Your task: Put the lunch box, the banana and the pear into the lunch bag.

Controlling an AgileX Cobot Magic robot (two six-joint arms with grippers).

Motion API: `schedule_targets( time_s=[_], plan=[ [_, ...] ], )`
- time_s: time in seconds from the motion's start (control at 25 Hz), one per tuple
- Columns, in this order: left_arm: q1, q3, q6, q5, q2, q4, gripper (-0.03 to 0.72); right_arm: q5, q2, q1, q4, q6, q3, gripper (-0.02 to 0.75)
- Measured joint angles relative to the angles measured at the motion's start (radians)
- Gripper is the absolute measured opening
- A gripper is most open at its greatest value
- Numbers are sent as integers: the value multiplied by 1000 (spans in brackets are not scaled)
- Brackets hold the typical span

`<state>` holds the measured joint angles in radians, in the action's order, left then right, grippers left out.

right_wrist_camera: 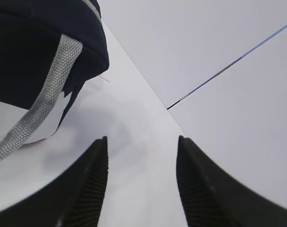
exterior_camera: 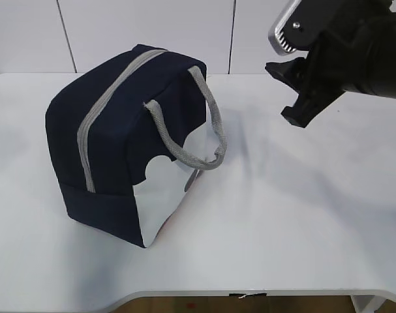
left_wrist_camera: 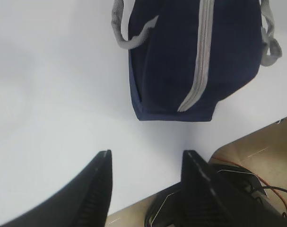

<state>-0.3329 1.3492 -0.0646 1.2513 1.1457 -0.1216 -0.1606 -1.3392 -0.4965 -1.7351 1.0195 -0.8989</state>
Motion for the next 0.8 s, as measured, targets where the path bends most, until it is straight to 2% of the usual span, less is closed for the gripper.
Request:
schedule_targets(
  time_s=[0.32,0.8],
  plan=[
    [0,-172,0,1,-211,12,360,0,0,0,15,0,0,386],
    [0,-396,0,5,-539,17,312,0,0,0,17,0,23,386]
  ],
)
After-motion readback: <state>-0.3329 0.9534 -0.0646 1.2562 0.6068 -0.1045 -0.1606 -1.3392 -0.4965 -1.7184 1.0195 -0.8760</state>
